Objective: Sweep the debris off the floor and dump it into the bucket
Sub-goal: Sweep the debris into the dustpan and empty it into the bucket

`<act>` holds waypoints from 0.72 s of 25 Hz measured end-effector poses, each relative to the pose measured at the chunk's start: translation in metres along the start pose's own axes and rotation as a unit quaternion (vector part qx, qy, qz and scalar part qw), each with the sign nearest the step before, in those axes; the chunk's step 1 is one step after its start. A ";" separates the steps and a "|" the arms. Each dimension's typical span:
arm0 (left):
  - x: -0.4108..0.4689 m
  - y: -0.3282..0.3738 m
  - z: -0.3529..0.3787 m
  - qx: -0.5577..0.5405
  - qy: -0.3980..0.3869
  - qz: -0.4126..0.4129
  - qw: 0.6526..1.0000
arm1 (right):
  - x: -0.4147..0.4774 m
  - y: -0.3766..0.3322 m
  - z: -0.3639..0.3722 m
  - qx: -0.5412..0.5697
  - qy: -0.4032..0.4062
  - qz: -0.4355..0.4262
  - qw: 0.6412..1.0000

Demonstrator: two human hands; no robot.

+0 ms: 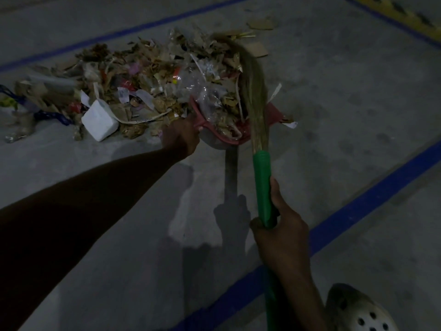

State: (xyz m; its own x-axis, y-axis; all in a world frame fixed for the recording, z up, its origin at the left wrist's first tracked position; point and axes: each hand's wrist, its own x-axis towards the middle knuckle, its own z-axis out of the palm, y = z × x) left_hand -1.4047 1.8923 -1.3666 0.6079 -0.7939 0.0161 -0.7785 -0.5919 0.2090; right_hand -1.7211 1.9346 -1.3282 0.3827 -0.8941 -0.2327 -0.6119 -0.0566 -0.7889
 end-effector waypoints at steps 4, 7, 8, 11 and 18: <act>-0.001 0.002 -0.004 0.011 0.012 0.019 1.000 | 0.018 -0.005 -0.003 0.003 0.020 -0.002 1.000; 0.001 0.010 -0.007 -0.015 0.024 0.016 0.999 | 0.023 -0.010 0.006 -0.013 -0.004 -0.003 1.000; 0.001 0.012 -0.008 -0.016 0.024 0.014 0.999 | 0.022 -0.009 0.009 -0.015 -0.012 -0.004 1.000; -0.001 0.008 -0.008 -0.020 0.017 0.011 1.000 | 0.019 -0.004 0.008 -0.007 -0.014 -0.003 1.000; 0.002 0.007 -0.010 -0.020 0.024 0.014 0.999 | 0.005 -0.008 0.004 -0.011 -0.020 -0.002 1.000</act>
State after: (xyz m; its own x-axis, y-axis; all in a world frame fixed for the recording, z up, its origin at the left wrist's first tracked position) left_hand -1.4077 1.8882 -1.3555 0.5940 -0.8015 0.0692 -0.7886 -0.5630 0.2473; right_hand -1.7114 1.9323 -1.3259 0.4116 -0.8758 -0.2519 -0.6248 -0.0700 -0.7776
